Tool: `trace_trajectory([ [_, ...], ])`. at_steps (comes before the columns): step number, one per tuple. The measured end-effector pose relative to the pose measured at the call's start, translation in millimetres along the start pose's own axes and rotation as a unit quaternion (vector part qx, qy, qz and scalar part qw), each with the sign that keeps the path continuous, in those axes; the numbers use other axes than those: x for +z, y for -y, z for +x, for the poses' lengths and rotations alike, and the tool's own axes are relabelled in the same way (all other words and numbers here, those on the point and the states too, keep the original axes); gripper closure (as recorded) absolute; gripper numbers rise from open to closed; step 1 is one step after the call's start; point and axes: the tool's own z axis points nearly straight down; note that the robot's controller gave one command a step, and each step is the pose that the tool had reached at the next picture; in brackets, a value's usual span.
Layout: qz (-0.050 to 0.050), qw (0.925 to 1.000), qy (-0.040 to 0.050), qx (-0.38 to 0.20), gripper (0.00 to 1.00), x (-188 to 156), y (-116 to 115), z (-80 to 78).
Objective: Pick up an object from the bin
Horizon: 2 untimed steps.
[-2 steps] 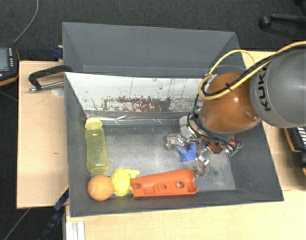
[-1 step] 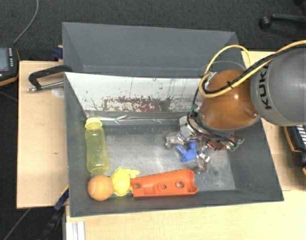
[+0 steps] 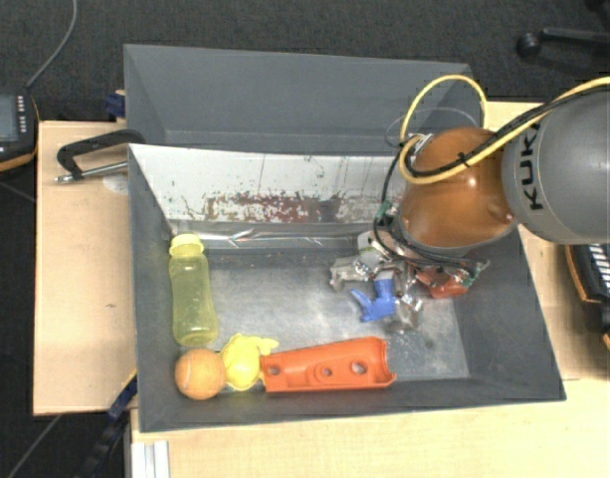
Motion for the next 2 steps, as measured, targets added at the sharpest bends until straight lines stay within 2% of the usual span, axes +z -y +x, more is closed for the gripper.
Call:
trace_trajectory([
  [1,0.000,0.9991,0.0010,-0.042,1.00,0.7,18.5,-20.3],
  [2,-0.001,0.9991,0.0009,-0.042,1.00,0.8,18.4,-20.3],
])
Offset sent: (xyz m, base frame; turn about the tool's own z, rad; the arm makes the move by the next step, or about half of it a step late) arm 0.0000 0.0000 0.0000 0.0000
